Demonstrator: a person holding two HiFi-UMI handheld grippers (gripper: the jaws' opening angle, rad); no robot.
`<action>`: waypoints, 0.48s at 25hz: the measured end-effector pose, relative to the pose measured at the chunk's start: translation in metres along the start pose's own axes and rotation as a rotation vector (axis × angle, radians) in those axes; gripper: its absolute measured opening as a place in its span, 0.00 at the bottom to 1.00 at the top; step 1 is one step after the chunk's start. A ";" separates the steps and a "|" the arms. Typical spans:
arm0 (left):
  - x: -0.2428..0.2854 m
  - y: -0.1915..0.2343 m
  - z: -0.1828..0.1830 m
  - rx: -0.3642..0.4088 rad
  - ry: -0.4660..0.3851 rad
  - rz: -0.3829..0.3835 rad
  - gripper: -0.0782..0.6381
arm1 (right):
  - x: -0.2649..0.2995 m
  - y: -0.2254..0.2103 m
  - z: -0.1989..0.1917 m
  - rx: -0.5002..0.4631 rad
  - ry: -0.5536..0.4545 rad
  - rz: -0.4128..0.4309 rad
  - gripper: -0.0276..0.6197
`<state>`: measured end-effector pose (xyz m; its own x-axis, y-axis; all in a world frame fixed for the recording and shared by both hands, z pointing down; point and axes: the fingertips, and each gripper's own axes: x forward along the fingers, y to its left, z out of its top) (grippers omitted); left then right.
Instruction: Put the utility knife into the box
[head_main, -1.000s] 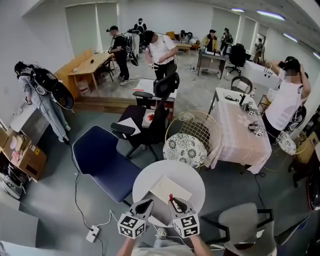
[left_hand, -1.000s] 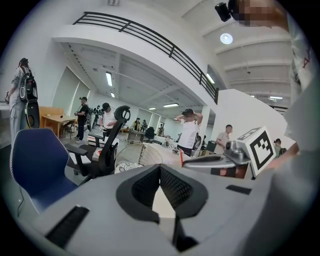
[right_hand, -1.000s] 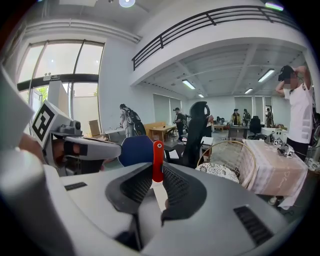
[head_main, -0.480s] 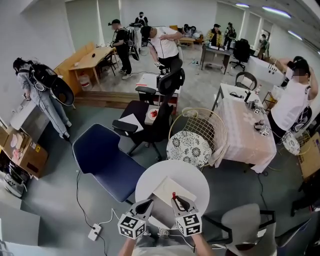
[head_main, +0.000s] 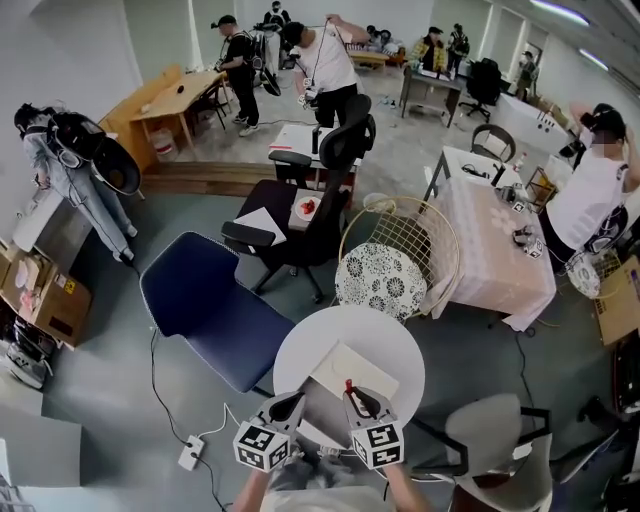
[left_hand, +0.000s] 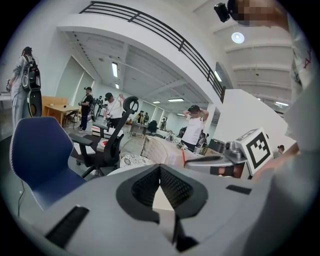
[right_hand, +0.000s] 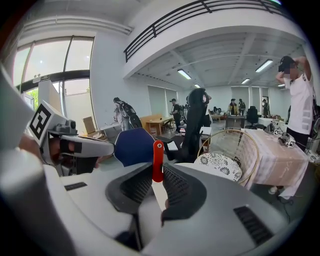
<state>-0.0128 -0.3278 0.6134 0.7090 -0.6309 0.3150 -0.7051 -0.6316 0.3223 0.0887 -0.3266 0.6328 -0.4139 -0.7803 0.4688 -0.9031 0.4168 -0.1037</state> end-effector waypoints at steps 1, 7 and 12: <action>0.000 0.000 -0.003 -0.005 0.005 -0.004 0.13 | 0.000 0.000 -0.004 0.007 0.007 -0.003 0.15; -0.004 0.000 -0.025 -0.035 0.055 -0.018 0.13 | 0.000 0.009 -0.033 0.044 0.069 -0.005 0.15; -0.009 0.002 -0.048 -0.064 0.095 -0.021 0.13 | -0.001 0.019 -0.060 0.070 0.122 0.000 0.15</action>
<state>-0.0205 -0.3014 0.6535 0.7229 -0.5707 0.3895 -0.6907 -0.6123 0.3848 0.0786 -0.2896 0.6826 -0.4007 -0.7164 0.5712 -0.9107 0.3798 -0.1624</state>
